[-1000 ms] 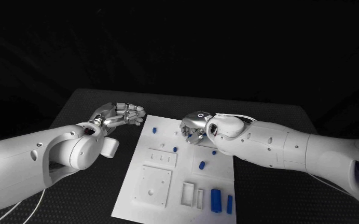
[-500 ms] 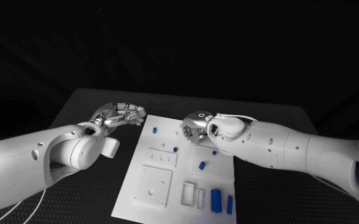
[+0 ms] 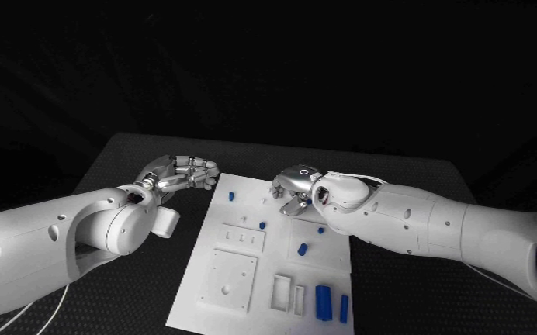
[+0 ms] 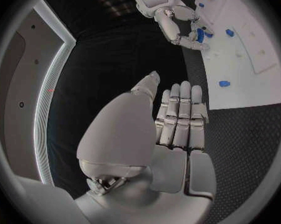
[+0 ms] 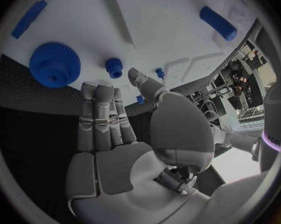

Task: Assemble the parts on the task board

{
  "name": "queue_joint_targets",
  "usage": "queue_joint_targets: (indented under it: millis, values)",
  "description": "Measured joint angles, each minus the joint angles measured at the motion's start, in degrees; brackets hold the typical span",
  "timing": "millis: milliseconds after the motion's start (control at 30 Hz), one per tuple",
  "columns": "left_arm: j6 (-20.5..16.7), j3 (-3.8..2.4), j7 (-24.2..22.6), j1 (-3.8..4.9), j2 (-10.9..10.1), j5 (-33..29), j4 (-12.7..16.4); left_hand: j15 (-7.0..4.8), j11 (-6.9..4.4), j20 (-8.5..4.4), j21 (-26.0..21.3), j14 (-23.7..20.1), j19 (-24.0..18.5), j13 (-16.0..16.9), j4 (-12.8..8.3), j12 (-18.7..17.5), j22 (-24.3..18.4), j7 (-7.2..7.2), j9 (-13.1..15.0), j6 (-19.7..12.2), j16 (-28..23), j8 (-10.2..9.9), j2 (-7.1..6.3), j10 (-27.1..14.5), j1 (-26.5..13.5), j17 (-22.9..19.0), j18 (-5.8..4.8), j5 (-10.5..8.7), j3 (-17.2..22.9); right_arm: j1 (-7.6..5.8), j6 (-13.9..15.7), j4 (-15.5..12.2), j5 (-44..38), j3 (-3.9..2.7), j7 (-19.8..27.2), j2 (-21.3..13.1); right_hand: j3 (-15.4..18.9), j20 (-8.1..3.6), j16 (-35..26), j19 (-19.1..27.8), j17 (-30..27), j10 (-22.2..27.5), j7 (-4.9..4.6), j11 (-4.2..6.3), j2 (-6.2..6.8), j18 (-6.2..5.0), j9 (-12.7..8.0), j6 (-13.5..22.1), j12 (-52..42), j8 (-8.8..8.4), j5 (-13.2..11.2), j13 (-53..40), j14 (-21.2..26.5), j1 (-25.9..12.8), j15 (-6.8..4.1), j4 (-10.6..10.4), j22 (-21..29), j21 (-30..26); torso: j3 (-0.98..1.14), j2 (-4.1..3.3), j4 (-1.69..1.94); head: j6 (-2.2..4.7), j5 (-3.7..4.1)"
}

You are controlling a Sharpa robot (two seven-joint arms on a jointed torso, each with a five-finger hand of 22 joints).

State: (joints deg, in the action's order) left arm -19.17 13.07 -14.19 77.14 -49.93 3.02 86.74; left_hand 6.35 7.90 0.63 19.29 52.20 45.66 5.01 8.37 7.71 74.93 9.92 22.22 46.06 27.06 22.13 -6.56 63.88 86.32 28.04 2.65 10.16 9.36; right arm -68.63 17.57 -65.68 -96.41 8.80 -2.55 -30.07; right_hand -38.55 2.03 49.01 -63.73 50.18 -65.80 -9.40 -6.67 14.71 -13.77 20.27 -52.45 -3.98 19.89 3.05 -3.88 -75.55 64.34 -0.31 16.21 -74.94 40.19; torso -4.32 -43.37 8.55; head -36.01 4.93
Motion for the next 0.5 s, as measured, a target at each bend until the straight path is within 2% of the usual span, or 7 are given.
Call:
queue_joint_targets:
  millis: [333,433,500]
  values:
    - [0.2,0.0,0.1,0.0,-0.2,-0.2,0.1,0.0,0.0,0.0,0.0,0.0,0.0,-0.1,0.2,0.0,0.0,0.0,-0.1,0.0,0.0,0.0,0.0,0.0,0.0,0.0,-0.01,-0.23,-0.2,-0.01,0.6,-2.0,0.2,-0.01,0.0,-2.2,1.2,-0.15,2.0,0.2,0.0,0.1,0.08,-0.08,0.0,-0.01,0.0,0.1,0.0,-0.14,0.6,-0.1,0.0,0.0,0.0,-0.2,0.0,1.9,-0.05,-0.04,-0.08,0.07,0.04]
    - [0.3,0.0,0.1,0.0,-0.3,-0.2,0.1,0.0,0.0,0.0,0.0,0.0,0.0,-0.1,0.2,0.0,0.0,0.0,0.0,0.0,0.0,0.0,0.0,0.0,0.0,0.0,-0.01,-0.23,-0.2,-0.02,0.4,-2.3,0.2,-0.01,0.0,-2.6,1.2,-0.3,2.8,0.1,0.0,0.1,0.1,-0.06,-0.61,-0.01,0.2,0.1,-0.4,-0.14,0.6,-0.2,0.0,0.6,0.0,-0.2,0.0,2.6,-0.09,-0.05,-0.12,0.07,0.04]
    - [0.3,0.0,0.1,0.0,-0.2,-0.3,0.0,0.0,0.0,0.0,0.0,0.0,0.0,-0.1,0.2,0.0,0.0,0.0,0.0,0.0,0.0,0.0,0.0,0.0,0.0,0.0,-0.01,-0.22,-0.2,-0.02,0.3,-2.6,0.2,-0.01,0.0,-2.8,1.2,-0.52,3.4,-0.1,0.0,-0.4,0.41,0.36,-0.7,-0.01,0.3,-0.2,-0.7,0.24,0.6,-0.3,0.0,0.7,-0.01,-0.2,0.0,3.1,-0.1,-0.05,-0.12,0.06,0.01]
